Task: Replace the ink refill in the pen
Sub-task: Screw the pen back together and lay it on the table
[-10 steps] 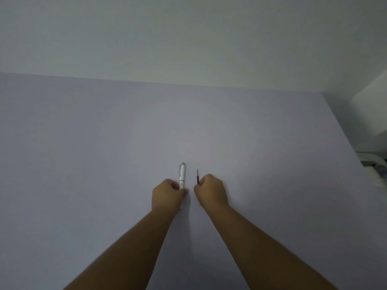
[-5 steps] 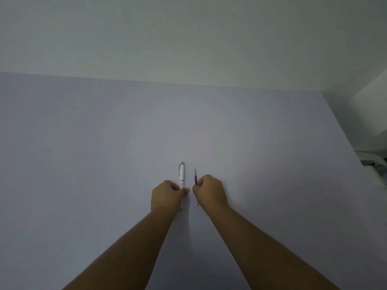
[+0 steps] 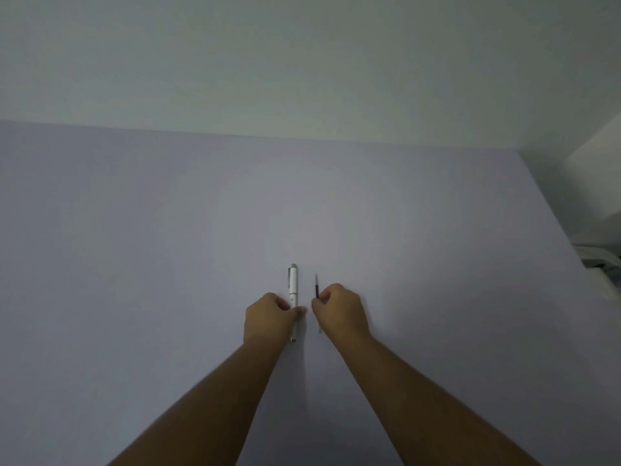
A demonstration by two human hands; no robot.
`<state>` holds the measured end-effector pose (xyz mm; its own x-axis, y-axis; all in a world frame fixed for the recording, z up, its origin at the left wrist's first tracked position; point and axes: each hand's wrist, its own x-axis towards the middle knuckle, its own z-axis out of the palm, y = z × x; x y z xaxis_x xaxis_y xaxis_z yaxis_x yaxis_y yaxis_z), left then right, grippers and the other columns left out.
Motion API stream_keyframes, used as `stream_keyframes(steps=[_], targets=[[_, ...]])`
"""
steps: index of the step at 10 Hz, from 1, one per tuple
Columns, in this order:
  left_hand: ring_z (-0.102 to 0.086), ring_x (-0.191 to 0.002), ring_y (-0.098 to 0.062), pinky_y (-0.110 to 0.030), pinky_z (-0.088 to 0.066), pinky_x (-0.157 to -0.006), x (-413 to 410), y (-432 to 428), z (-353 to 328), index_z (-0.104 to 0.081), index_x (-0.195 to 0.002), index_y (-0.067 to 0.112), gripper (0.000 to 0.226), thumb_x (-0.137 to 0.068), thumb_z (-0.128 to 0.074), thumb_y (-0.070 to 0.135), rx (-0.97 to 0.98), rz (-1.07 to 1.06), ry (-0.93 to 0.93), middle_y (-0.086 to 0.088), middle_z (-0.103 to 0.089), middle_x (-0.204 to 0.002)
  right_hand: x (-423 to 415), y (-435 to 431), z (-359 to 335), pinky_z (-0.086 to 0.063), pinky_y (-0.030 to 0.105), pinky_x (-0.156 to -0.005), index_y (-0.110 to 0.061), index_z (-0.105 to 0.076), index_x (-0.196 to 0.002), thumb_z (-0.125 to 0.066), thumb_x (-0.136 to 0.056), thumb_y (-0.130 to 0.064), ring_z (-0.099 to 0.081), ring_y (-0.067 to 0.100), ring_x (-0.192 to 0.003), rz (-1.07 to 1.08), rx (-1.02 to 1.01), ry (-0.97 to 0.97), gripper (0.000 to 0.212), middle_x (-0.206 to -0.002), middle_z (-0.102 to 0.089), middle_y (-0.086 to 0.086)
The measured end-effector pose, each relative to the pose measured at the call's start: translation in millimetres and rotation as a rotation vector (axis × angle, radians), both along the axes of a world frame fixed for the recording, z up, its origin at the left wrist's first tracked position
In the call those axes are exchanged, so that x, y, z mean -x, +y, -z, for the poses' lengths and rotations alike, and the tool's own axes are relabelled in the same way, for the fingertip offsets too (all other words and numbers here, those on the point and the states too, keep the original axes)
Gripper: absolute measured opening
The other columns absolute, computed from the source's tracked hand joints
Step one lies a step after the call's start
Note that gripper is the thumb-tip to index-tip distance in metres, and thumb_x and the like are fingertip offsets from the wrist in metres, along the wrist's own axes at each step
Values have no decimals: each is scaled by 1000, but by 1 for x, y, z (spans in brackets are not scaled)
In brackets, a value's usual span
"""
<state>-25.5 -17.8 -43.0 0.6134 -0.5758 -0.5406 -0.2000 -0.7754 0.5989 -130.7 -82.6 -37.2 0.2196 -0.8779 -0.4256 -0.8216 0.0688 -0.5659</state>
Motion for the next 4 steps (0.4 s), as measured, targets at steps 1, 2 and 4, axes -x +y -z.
stream_keyframes(steps=[1,2,4], targets=[[-54,-59,-9,-20,-37,-49,-1,0,1,-64,-82,14,30,-76,-75,41,4,0,-10,2,-62,-71,0,0,0,-56,37,-80,-11,-67,-97,-58,-84,-28,-67,27,-90,1,3,-2,22,-97,-72,8],[-53,-59,-9,-19,-36,-50,-2,2,1,-64,-82,13,31,-76,-75,42,8,0,-6,2,-61,-70,2,1,-1,-54,34,-78,-11,-66,-98,-57,-85,-29,-67,27,-92,2,-1,-5,24,-98,-72,8],[-53,-60,-10,-21,-38,-52,-4,5,-2,-64,-83,12,36,-75,-74,46,10,7,-4,0,-61,-72,2,2,-4,-53,34,-78,-10,-65,-100,-51,-89,-27,-66,28,-94,37,-5,-17,24,-101,-71,10]])
